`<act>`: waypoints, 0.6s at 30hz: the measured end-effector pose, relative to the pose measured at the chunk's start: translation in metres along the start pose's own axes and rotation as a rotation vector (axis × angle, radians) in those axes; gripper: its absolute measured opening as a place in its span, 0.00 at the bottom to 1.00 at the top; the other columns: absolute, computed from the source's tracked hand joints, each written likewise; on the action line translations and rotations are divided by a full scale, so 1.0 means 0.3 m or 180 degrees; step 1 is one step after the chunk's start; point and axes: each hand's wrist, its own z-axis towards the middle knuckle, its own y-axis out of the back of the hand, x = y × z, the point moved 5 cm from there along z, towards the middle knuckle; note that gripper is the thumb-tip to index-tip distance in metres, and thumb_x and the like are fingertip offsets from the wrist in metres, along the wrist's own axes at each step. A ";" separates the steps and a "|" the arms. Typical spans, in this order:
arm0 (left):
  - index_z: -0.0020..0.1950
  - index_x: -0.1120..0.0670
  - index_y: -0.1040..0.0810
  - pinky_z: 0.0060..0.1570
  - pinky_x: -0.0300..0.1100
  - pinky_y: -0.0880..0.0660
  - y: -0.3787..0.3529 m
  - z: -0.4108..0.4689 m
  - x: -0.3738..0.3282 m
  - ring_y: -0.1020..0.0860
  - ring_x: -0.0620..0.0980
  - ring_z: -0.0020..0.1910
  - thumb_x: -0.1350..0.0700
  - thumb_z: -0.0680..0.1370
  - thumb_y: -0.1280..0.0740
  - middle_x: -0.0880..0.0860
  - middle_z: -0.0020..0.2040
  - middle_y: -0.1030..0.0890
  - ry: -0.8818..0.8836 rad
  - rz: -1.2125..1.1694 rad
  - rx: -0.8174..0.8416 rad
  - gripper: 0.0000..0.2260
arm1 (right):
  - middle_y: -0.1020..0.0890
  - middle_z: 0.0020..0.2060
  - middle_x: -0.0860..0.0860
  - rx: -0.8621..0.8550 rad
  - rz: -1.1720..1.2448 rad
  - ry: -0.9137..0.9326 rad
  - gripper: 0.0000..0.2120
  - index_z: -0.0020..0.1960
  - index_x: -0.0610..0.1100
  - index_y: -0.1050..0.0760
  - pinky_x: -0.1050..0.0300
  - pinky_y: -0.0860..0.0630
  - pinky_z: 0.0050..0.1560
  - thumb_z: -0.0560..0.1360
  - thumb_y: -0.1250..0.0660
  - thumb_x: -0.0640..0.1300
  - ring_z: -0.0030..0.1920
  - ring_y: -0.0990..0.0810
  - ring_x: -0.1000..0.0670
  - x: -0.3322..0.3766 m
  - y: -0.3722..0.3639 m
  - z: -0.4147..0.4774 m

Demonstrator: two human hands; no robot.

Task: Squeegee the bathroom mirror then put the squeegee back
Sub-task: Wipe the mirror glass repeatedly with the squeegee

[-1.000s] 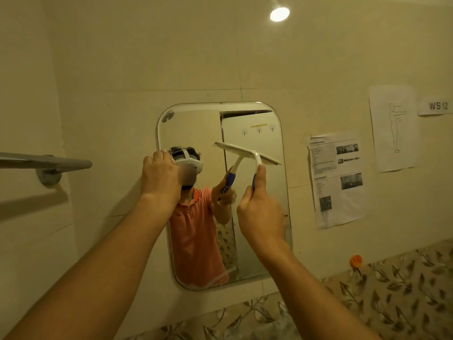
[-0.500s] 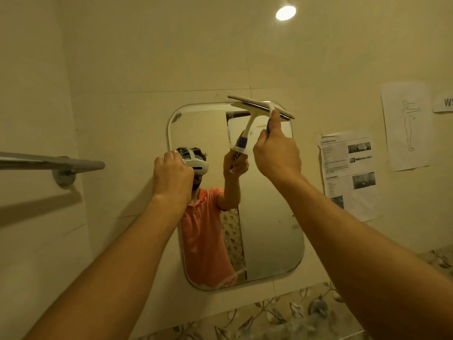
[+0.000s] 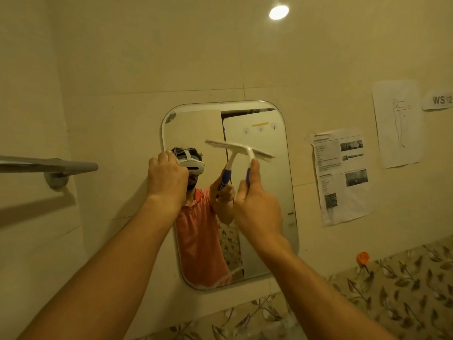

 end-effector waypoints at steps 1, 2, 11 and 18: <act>0.66 0.54 0.23 0.56 0.47 0.29 -0.001 -0.002 0.003 0.27 0.54 0.59 0.44 0.78 0.32 0.57 0.62 0.25 0.0002 -0.0015 -0.0023 0.21 | 0.26 0.30 0.51 -0.0112 0.0097 0.0001 0.28 0.81 0.61 0.60 0.56 0.30 0.27 0.86 0.50 0.54 0.27 0.27 0.53 0.002 0.033 0.029; 0.66 0.55 0.23 0.56 0.47 0.29 -0.003 -0.004 0.004 0.27 0.54 0.59 0.44 0.78 0.32 0.57 0.62 0.25 0.0003 -0.0017 -0.0032 0.21 | 0.27 0.30 0.51 -0.0235 0.0177 -0.0030 0.27 0.81 0.61 0.59 0.56 0.29 0.27 0.86 0.51 0.54 0.27 0.28 0.53 -0.005 0.068 0.072; 0.64 0.53 0.21 0.55 0.47 0.29 -0.010 0.008 -0.006 0.27 0.54 0.57 0.43 0.77 0.31 0.56 0.59 0.24 -0.0057 0.0023 -0.0031 0.20 | 0.25 0.35 0.47 -0.0380 -0.0104 -0.0432 0.28 0.82 0.57 0.59 0.54 0.27 0.30 0.86 0.51 0.52 0.32 0.25 0.50 -0.088 0.178 0.242; 0.63 0.47 0.20 0.54 0.47 0.30 -0.022 0.018 -0.010 0.28 0.54 0.56 0.43 0.77 0.31 0.55 0.58 0.24 -0.0114 0.0019 -0.0081 0.17 | 0.26 0.30 0.48 -0.0383 -0.0035 -0.0593 0.31 0.81 0.58 0.65 0.54 0.30 0.26 0.86 0.50 0.51 0.27 0.27 0.51 -0.176 -0.012 -0.006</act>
